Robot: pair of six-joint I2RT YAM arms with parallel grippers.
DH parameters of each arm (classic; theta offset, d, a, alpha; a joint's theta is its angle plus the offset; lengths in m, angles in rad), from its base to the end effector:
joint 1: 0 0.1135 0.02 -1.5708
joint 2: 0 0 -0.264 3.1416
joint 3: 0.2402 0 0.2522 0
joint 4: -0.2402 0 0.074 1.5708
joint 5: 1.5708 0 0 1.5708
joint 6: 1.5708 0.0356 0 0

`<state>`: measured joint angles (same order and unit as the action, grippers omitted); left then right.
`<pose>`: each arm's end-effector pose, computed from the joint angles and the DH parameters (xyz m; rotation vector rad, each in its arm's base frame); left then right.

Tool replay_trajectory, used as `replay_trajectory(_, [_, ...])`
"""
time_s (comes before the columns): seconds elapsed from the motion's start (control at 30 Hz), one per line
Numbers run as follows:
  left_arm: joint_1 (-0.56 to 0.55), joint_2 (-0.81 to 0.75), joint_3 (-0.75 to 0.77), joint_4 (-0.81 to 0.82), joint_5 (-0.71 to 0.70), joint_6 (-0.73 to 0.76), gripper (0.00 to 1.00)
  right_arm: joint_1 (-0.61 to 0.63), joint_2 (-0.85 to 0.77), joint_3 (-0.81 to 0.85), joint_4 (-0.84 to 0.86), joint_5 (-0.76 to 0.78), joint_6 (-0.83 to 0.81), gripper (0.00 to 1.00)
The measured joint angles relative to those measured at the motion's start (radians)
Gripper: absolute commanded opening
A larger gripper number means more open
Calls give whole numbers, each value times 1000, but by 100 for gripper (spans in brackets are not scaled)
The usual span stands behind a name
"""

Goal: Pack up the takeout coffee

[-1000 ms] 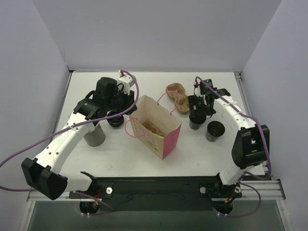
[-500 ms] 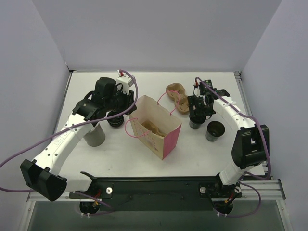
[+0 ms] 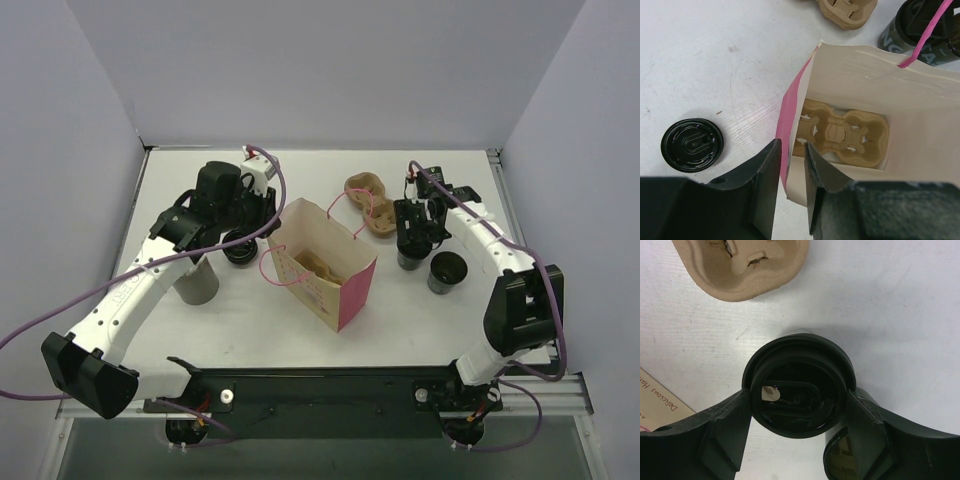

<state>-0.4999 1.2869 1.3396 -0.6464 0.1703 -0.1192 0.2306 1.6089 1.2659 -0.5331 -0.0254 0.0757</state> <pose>0.2410 -0.1385 0.3787 0.5149 2.1440 -0.5357 0.3416 0.0811 0.2672 -0.2011 2.4454 0.1663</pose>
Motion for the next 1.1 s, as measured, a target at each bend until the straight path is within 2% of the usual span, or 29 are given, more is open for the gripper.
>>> replay_trajectory(0.13, [0, 0, 0, -1, -3, 0, 23, 0, -61, 31, -64, 23, 13, 51])
replay_trajectory(0.27, [0, 0, 0, 2, -2, 0, 25, 10, -157, 134, -119, 33, 29, 50])
replay_trajectory(0.43, [0, 10, 2, 8, -3, 0, 25, 65, -264, 338, -180, 49, 30, 49])
replay_trajectory(0.5, [0, 16, 2, 11, -3, 0, 5, 115, -292, 420, -199, 59, 25, 48])
replay_trajectory(0.53, [0, 20, 3, 13, -2, -1, 0, 145, -304, 455, -208, 65, 22, 48])
replay_trajectory(0.8, [0, 25, 4, 44, 15, 7, 0, 401, -326, 690, -266, 55, -5, 46])
replay_trajectory(0.93, [0, 20, 4, 105, 16, -26, 0, 578, -311, 776, -281, 57, -32, 46])
replay_trajectory(1.1, [-1, -19, -11, 196, 34, -56, 0, 719, -302, 775, -281, 69, -51, 46])
